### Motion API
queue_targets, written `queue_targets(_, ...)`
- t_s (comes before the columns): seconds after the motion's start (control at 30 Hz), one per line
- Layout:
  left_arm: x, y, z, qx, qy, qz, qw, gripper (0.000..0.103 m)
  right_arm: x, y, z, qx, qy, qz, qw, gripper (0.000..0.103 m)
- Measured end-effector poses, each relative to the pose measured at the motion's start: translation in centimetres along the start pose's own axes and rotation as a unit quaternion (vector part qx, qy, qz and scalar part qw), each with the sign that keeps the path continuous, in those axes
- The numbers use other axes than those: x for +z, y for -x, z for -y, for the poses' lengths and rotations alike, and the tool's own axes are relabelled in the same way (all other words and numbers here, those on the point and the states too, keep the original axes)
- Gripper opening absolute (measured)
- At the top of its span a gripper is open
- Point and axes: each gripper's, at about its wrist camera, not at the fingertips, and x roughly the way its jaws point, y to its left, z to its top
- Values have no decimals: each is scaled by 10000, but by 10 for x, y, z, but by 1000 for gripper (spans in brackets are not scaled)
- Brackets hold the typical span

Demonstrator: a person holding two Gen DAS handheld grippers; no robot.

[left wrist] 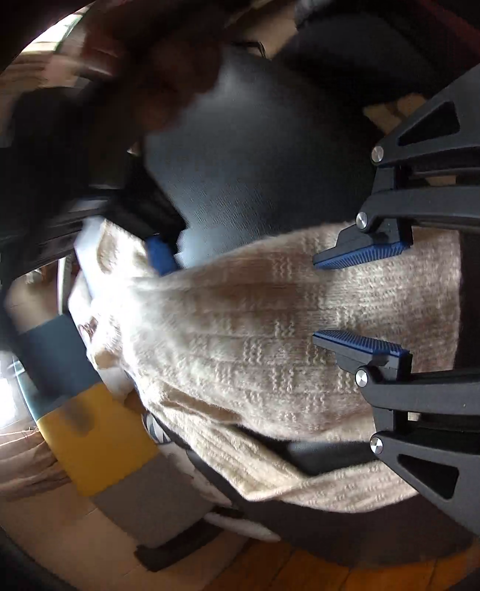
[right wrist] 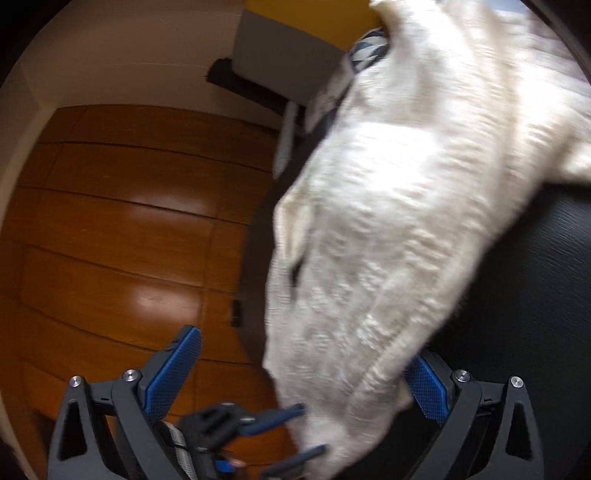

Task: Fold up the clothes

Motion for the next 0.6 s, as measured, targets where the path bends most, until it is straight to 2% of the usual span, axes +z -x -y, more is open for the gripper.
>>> queue_targets(0.1, 0, -10, 8, 474, -288, -70, 9984, 35, 7, -9, -13, 502, -39, -122, 9987, 103)
queue_targets(0.13, 0, -11, 4, 325, -198, -32, 9993, 30, 9, -12, -17, 603, -38, -197, 9980, 103)
queue_targets(0.17, 0, -12, 0, 175, -108, 6, 9998, 9, 12, -17, -20, 682, -55, -273, 9973, 103)
queue_targets(0.2, 1, -13, -4, 12, -3, 40, 10000, 1, 14, -23, -23, 737, -87, -351, 9966, 103)
queue_targets(0.27, 3, -16, -32, -626, 692, 28, 9956, 0, 22, -29, -28, 815, -124, -486, 9954, 103)
queue_targets(0.33, 2, -19, -66, -1137, 1450, 52, 9829, 0, 27, -34, -31, 804, -98, -571, 9951, 103)
queue_targets(0.4, -1, -22, -103, -1595, 2254, 76, 9611, 0, 31, -31, -36, 804, -63, -609, 9949, 103)
queue_targets(0.53, -7, -35, -155, -1664, 3152, -63, 9343, 0, 35, -21, -43, 782, 54, -602, 9951, 103)
queue_targets(0.6, -10, -45, -169, -1785, 3427, -208, 9221, 0, 38, -21, -45, 692, 126, -610, 9957, 103)
